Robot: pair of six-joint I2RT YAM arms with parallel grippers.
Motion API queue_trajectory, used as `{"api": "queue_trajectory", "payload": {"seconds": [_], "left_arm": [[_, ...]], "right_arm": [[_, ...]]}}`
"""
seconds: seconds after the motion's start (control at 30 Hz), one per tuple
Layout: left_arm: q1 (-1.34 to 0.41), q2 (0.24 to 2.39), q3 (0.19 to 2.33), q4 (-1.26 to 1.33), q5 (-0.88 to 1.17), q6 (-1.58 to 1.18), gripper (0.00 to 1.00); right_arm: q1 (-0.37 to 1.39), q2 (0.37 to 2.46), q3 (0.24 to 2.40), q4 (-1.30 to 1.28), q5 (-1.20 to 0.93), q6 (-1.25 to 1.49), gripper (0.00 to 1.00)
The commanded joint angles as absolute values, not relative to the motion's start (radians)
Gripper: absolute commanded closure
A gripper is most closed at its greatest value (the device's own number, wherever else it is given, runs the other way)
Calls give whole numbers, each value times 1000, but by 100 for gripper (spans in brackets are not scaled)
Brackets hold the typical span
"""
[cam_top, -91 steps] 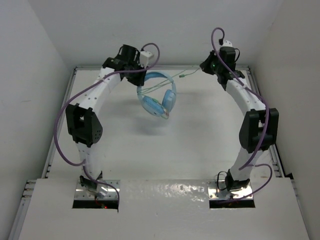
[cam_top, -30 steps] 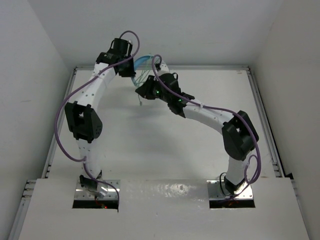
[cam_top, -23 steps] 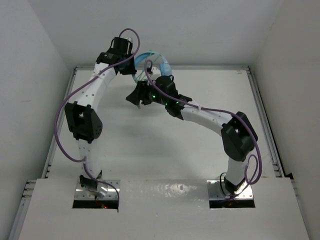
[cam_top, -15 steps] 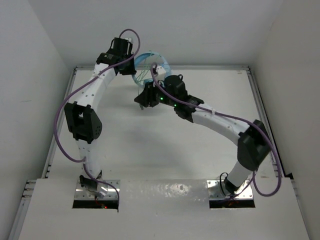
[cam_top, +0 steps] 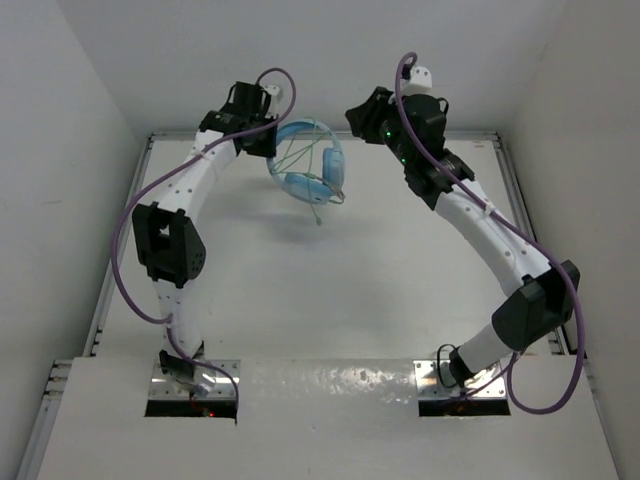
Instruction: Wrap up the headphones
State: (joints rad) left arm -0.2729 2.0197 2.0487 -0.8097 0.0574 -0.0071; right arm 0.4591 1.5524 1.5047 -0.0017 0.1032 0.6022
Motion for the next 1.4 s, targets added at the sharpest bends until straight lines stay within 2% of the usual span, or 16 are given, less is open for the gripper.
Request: {"api": "queue_trajectory", "payload": {"seconds": [0.0,0.17,0.27,0.4,0.6,0.8,0.9,1.0,1.17,1.23,1.37], "left_arm": [[-298,1928,2062,-733,109,-8,100],[-314,1928,2074,-738,66,-5,100],[-318,1930,2072,-741,52,-5,100],[-325,1931,2065,-746,52,-5,100],[-327,1928,2060,-739,61,-5,100],[-325,1936,2065,-730,71,-18,100],[-327,1939,2060,-727,81,-29,100],[-327,1942,2062,-727,86,-40,100],[-327,1941,2068,-730,91,-44,100],[-327,1940,2068,-733,91,-44,100],[-327,1939,2068,-733,89,-43,100]], "right_arm": [[480,1615,1545,-49,140,641,64],[483,1728,1655,-119,3,718,69],[500,1753,1655,-149,-48,778,68],[531,1772,1637,-153,-29,782,68],[534,1737,1600,-199,123,733,67],[538,1692,1511,-175,40,579,64],[546,1690,1538,-236,113,508,64],[545,1693,1542,-239,150,471,71],[545,1739,1575,-256,129,475,74],[545,1755,1585,-256,107,486,79],[545,1798,1614,-253,86,514,80]]}}
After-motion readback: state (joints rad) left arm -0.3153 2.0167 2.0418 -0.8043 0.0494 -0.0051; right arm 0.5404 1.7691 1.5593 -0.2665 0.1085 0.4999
